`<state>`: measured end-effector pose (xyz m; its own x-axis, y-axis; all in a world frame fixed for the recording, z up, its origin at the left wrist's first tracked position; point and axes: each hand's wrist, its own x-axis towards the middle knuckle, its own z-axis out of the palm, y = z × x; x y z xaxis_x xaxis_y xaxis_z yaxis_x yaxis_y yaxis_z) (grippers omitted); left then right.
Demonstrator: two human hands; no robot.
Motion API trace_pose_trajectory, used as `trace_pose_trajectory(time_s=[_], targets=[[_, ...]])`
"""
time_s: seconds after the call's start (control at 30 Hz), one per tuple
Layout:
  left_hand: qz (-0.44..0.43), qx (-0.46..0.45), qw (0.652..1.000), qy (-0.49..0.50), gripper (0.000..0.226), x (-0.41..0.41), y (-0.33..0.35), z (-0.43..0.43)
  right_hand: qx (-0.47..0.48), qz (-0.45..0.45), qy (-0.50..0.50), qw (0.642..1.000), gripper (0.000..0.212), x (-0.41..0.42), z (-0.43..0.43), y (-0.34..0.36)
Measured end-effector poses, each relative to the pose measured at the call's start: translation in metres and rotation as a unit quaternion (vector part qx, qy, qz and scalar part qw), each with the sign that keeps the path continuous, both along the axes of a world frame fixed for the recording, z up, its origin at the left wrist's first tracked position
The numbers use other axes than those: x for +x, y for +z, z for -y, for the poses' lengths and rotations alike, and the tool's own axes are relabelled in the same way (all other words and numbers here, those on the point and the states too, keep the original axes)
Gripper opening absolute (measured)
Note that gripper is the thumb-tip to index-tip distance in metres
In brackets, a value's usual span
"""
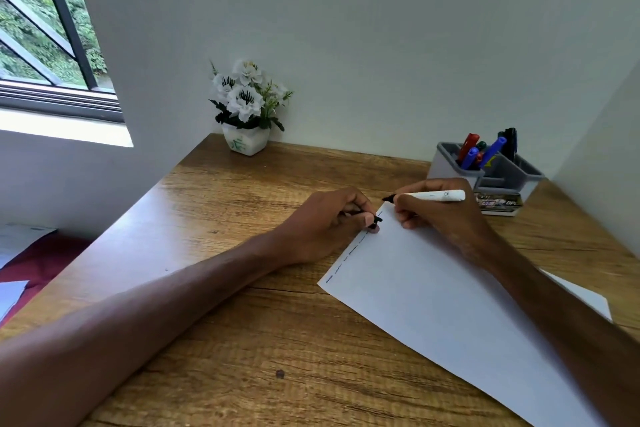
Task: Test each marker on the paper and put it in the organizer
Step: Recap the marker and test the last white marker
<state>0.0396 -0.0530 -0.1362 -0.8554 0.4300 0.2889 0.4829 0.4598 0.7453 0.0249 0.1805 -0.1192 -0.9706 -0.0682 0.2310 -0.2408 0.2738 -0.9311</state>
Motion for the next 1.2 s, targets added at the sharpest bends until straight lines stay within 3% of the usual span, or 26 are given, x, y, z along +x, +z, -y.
trace_pose_trajectory(time_s=[0.2,0.6,1.2], targets=[[0.020,0.027,0.999,0.004,0.016,-0.003,-0.003,0.001,0.055,-0.017,-0.066,0.996,0.005,-0.012,0.006,-0.009],[0.030,0.026,0.999,0.016,0.016,-0.003,-0.004,0.000,0.111,-0.046,-0.084,0.989,0.004,-0.012,0.010,-0.009],[0.020,0.015,1.000,0.015,0.015,-0.003,-0.003,0.000,0.111,-0.039,-0.094,0.989,0.003,-0.014,0.009,-0.009]])
